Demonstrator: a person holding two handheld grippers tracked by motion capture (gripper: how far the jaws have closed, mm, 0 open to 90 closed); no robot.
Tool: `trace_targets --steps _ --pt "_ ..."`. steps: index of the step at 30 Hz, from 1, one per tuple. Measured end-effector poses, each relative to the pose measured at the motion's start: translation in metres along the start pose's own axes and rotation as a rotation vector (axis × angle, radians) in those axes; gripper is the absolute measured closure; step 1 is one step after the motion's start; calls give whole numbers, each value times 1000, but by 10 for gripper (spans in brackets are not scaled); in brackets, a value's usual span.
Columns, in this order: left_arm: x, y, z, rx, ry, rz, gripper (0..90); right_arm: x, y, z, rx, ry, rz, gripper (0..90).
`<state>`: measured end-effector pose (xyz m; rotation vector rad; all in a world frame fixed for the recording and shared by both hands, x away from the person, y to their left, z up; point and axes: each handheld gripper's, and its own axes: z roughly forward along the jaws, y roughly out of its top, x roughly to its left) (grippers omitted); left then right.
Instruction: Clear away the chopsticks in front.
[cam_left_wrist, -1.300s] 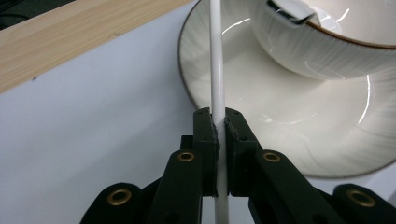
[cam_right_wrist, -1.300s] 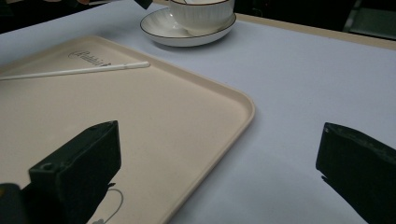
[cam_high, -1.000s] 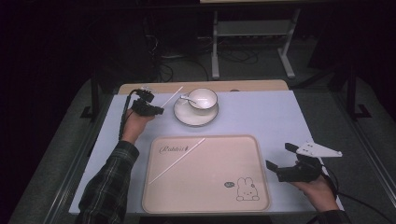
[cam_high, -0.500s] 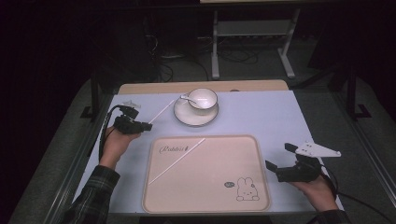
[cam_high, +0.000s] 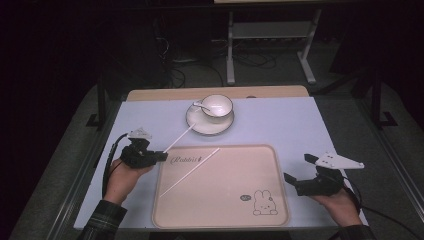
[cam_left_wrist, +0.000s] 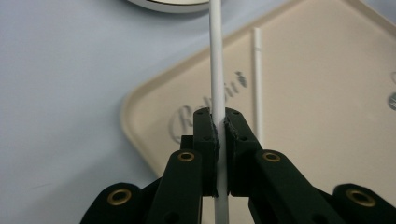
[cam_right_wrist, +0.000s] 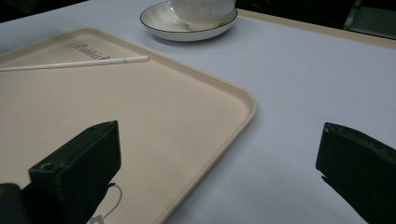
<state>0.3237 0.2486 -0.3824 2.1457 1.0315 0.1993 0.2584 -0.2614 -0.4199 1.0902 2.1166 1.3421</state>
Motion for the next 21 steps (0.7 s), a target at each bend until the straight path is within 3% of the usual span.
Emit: trace_targets --steps 6,12,21 --pt "-23 -8 12 29 -39 21 844 0 0 0 1 -1 -4 0" --pt "-40 -10 35 81 -61 41 843 0 0 1 8 0 -5 0" --pt "-55 -14 62 157 -27 75 841 1 0 1 7 1 -6 0"
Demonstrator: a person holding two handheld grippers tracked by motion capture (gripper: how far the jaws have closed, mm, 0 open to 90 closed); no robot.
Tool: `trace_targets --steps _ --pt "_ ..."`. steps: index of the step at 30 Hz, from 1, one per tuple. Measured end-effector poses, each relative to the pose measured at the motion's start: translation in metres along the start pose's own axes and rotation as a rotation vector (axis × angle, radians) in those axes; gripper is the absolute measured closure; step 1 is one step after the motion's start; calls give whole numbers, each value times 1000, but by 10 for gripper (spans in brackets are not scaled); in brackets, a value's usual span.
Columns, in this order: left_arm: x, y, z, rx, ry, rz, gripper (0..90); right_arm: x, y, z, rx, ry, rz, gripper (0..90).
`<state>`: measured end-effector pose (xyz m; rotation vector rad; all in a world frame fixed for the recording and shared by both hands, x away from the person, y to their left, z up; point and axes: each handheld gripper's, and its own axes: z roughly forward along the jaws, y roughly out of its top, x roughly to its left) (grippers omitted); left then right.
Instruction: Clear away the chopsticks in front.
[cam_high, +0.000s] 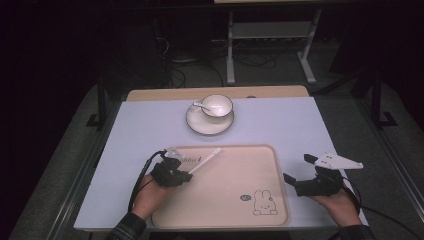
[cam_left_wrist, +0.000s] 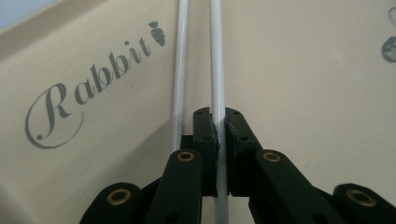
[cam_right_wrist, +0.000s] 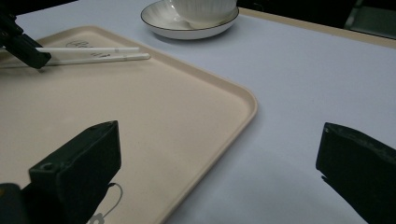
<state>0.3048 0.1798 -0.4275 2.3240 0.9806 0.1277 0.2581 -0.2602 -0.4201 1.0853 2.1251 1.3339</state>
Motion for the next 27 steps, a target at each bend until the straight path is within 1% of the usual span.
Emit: trace_targets --steps 2,3,8,11,14,15,16,17,18,19,20,23,27 --pt "-1 0 3 5 -2 -2 840 0 0 0 3 1 -2 0" --pt "-1 0 4 10 3 3 840 0 0 0 3 1 -2 0" --pt "-1 0 4 3 7 0 819 0 0 0 3 2 -4 0" --pt "-2 0 4 5 13 9 817 1 0 -1 -1 2 -6 0" --pt "-3 1 2 -3 -2 16 776 1 0 -1 -1 2 -7 0" --pt "-4 3 1 -16 -5 19 767 1 0 -1 -3 2 -7 0" --pt "-5 5 -1 -37 -8 24 757 1 0 -1 -3 2 -5 0" --pt "-5 9 -2 -55 -18 32 755 1 0 -2 -4 2 -3 0" --pt "-5 13 -3 -78 -38 41 754 1 0 -2 -3 1 -1 0" --pt "-5 18 -3 -93 -43 50 754 0 0 -2 -2 2 -1 0" --pt "-5 24 -2 -99 -45 61 756 0 0 -2 -3 1 -1 0" --pt "-6 41 4 -117 -66 95 801 1 0 -2 -4 0 -1 0" --pt "-5 64 20 -121 -92 134 891 1 0 -2 -4 -2 -1 0"
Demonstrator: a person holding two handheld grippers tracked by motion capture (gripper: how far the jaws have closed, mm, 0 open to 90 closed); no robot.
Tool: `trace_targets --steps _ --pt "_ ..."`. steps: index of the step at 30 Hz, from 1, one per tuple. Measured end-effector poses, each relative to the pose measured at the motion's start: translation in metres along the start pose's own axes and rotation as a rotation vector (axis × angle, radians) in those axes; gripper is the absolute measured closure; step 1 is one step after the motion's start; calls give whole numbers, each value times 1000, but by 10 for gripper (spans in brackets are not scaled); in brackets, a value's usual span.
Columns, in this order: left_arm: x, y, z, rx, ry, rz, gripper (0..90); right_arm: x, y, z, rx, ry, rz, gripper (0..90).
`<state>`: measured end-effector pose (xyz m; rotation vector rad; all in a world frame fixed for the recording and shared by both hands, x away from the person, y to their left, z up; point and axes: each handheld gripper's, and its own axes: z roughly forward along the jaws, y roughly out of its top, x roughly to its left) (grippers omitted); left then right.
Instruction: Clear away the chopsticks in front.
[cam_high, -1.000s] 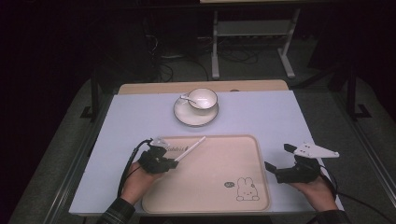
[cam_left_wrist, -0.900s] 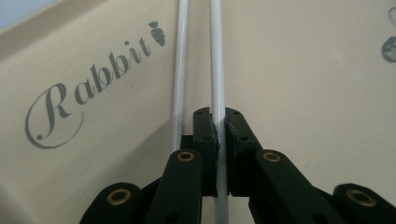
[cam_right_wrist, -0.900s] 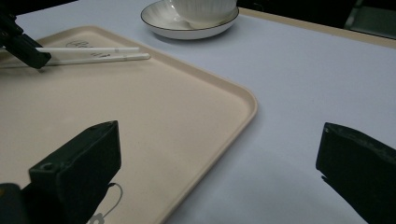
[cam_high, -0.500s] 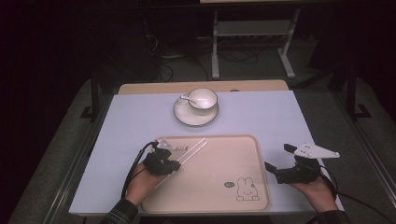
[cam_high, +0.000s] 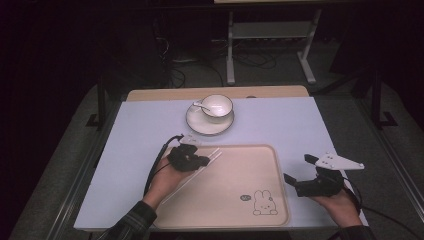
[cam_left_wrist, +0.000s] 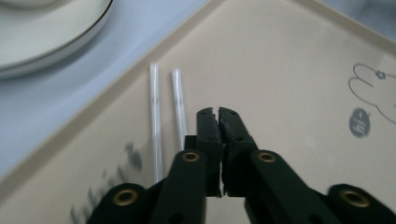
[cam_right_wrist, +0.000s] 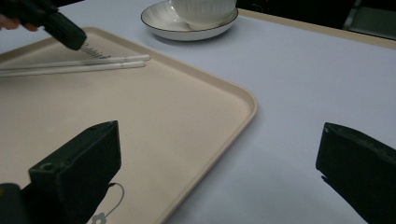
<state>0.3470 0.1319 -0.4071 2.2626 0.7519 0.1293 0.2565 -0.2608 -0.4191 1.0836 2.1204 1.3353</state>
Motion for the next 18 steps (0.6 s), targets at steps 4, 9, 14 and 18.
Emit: trace_targets --steps 4,9,14,18 --pt "8 16 24 5 -27 2 896 -1 -1 -1 1 -2 5 0" --pt "12 23 52 47 -36 11 896 -4 -3 -2 -1 -7 14 0" --pt "18 17 58 58 -10 8 896 -6 -4 -5 -2 -12 18 0" --pt "26 10 50 53 4 -15 896 -6 -5 -6 -2 -15 22 0"
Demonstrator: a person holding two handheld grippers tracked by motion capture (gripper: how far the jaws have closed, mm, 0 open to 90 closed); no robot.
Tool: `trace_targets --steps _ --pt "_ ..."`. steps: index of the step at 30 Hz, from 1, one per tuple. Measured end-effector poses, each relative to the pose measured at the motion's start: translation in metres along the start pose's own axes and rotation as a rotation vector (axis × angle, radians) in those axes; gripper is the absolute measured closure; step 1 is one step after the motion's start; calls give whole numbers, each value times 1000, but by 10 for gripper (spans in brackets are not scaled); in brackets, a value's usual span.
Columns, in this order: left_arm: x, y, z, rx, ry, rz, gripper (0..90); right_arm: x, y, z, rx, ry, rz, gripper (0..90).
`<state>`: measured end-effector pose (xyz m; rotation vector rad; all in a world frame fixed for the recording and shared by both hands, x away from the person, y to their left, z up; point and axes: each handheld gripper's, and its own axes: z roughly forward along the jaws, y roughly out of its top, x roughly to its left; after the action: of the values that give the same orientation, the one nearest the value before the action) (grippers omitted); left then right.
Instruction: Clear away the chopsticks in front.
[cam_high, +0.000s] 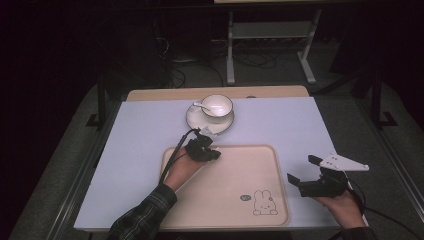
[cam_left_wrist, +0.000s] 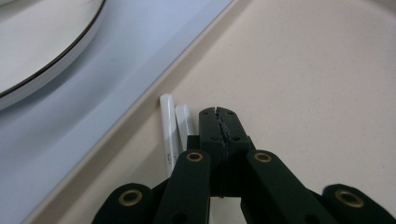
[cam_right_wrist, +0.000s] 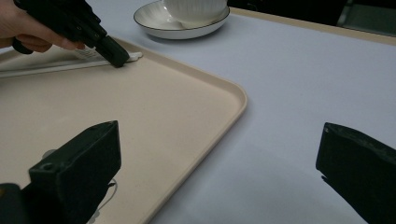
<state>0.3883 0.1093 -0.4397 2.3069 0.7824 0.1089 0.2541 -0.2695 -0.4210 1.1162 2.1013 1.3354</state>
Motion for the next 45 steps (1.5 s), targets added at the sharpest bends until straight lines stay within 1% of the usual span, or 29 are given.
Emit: trace_targets --steps 4,6,8,9,10,12,13,14,16,21,24,30,31,32,35,39,45 --pt "6 -7 -8 4 12 -19 896 1 0 1 1 2 -7 0" --pt "7 -10 -12 13 18 -18 896 2 1 1 2 0 -10 0" --pt "8 -16 -17 18 15 -23 896 2 1 1 2 0 -11 0" --pt "8 -16 -17 18 15 -23 896 2 1 1 2 0 -11 0" --pt "9 -21 -23 25 13 -27 896 2 1 0 2 -1 -9 0" --pt "9 -29 -29 31 8 -37 895 2 1 0 1 0 -9 0" --pt "9 -29 -29 31 8 -37 895 2 1 0 1 1 -9 0" --pt "9 -37 -36 31 7 -48 895 2 1 0 1 1 -10 0" --pt "9 -45 -43 30 4 -57 895 2 1 1 2 1 -12 0" --pt "10 -63 -60 41 18 -75 895 3 1 1 1 1 -11 0" --pt "10 -73 -69 36 23 -99 895 3 1 1 3 2 -14 0" --pt "6 -91 -84 36 31 -123 894 4 2 2 3 1 -13 0" --pt "6 -91 -84 36 31 -123 894 4 2 2 3 1 -13 0" --pt "6 -96 -88 37 39 -130 894 4 2 2 4 1 -13 0" --pt "7 -102 -93 31 48 -145 895 4 2 2 4 2 -15 0" --pt "8 -108 -99 35 70 -147 894 4 2 2 3 2 -18 0" --pt "9 -110 -101 39 71 -146 895 4 2 2 3 1 -18 0"
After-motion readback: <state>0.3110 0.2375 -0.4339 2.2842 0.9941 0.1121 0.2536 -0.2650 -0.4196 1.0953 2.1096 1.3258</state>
